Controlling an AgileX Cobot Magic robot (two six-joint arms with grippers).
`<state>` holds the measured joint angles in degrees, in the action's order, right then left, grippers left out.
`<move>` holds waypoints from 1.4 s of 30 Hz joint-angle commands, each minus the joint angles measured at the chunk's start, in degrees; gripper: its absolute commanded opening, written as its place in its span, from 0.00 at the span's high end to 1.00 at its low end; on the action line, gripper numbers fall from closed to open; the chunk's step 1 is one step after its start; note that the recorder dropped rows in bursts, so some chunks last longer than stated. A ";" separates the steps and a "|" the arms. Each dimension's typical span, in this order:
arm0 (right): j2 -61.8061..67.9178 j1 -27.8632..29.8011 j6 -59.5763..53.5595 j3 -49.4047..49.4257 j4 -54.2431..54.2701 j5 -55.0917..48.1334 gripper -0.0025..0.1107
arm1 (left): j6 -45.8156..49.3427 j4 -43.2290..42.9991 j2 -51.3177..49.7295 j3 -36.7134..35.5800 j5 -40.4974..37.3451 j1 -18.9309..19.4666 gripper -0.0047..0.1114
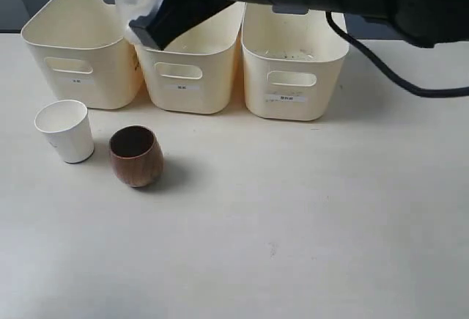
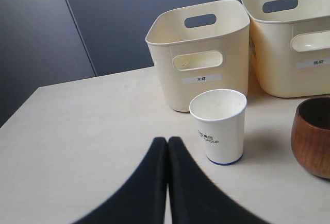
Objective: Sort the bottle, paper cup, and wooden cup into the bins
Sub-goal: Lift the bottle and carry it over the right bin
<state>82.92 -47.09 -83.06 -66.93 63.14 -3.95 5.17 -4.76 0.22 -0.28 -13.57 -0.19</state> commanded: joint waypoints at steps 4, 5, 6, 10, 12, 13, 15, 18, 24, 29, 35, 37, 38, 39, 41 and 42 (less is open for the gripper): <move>-0.29 9.10 0.58 -0.34 4.45 0.22 0.98 | -0.12 0.13 -0.22 0.28 0.26 -0.04 0.96; -0.29 10.26 0.58 -0.34 4.45 0.22 0.98 | -0.12 0.13 -0.22 0.28 0.26 -0.04 0.96; -0.29 11.33 0.58 -0.34 4.45 0.22 0.98 | -0.12 0.13 -0.22 0.28 0.26 -0.04 0.96; 0.67 16.00 0.58 -0.34 4.45 0.72 0.98 | -0.12 0.13 -0.22 0.28 0.26 -0.04 0.96; 2.14 18.39 0.70 -0.34 4.48 0.72 0.98 | -0.12 0.13 -0.22 0.28 0.26 -0.04 0.96; 3.26 19.74 0.70 -0.34 4.48 0.72 0.98 | -0.12 0.13 -0.22 0.28 0.26 -0.04 0.96; 5.62 21.98 0.70 -1.01 4.48 0.64 0.98 | -0.12 0.13 -0.22 0.28 0.26 -0.04 0.96; 9.91 24.32 0.70 -3.72 4.48 0.20 0.98 | -0.12 0.13 -0.22 0.28 0.26 -0.04 0.96; 18.84 27.63 1.57 -14.34 5.38 -5.06 0.98 | -0.12 0.13 -0.22 0.28 0.26 -0.04 0.96; 26.92 29.65 4.07 -22.44 4.38 -8.06 0.98 | -0.12 0.13 -0.22 0.28 0.26 -0.04 0.96; 34.41 32.47 16.08 -28.79 -5.55 -13.82 0.98 | -0.12 0.13 -0.22 0.28 0.26 -0.04 0.96; 36.11 32.48 28.57 -31.13 -19.72 -15.25 0.98 | -0.12 0.13 -0.22 0.28 0.26 -0.04 0.96; 36.87 32.48 34.11 -32.22 -25.87 -16.31 0.98 | -0.12 0.13 -0.22 0.28 0.26 -0.04 0.96; 37.52 32.48 40.28 -33.65 -33.35 -18.28 0.98 | -0.12 0.13 -0.22 0.28 0.26 -0.04 0.96; 38.42 32.10 49.67 -36.59 -43.40 -22.85 0.98 | -0.12 0.13 -0.22 0.28 0.26 -0.04 0.96; 38.70 32.10 52.00 -37.97 -45.90 -25.42 0.98 | -0.12 0.13 -0.22 0.28 0.26 -0.04 0.96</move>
<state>121.09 -15.02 -42.00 -101.09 29.16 -23.64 5.17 -4.76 0.22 -0.28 -13.57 -0.19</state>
